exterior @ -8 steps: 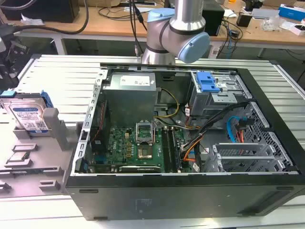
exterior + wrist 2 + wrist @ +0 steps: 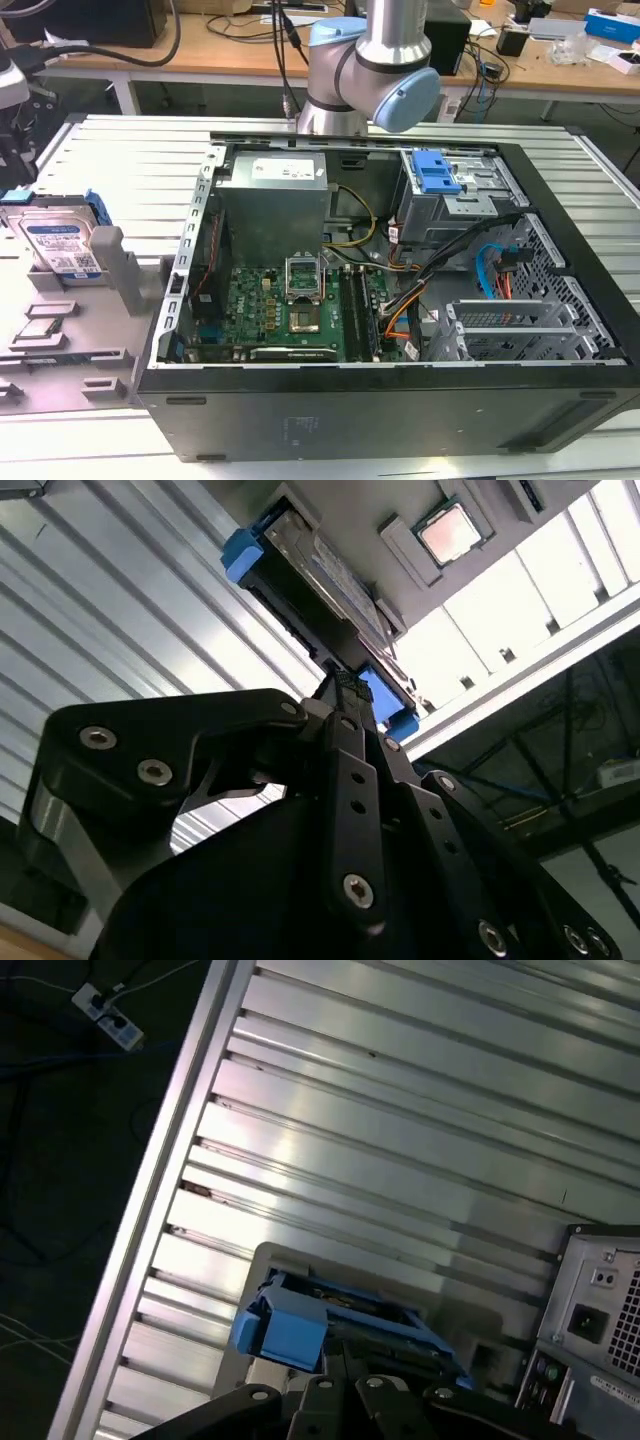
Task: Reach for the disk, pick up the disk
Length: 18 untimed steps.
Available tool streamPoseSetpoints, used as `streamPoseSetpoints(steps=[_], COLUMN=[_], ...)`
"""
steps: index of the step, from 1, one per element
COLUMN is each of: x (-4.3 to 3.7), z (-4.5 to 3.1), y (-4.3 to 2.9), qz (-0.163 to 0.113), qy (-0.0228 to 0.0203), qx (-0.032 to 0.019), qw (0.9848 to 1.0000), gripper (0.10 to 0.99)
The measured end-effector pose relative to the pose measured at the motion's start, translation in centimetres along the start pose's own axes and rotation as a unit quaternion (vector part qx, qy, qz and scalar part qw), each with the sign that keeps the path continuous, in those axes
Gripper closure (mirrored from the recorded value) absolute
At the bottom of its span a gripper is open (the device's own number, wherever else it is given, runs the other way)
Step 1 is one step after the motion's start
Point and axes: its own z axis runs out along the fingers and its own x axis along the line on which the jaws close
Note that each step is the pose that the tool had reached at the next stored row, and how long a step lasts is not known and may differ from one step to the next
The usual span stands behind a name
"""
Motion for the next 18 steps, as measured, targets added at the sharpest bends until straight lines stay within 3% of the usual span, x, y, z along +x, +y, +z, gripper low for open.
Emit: streamPoseSetpoints(steps=[4, 7, 12, 18], x=[0.00, 0.00, 0.00, 0.00], z=[0.00, 0.00, 0.00, 0.00], y=[0.00, 0.00, 0.00, 0.00], qz=[-0.041, -0.091, -0.129, -0.174], qy=[0.0016, 0.0035, 0.0049, 0.0066], qx=[0.0000, 0.0001, 0.0000, 0.0001], qw=[0.9992, 0.9959, 0.9917, 0.9848], gripper=[0.980, 0.980, 0.980, 0.980])
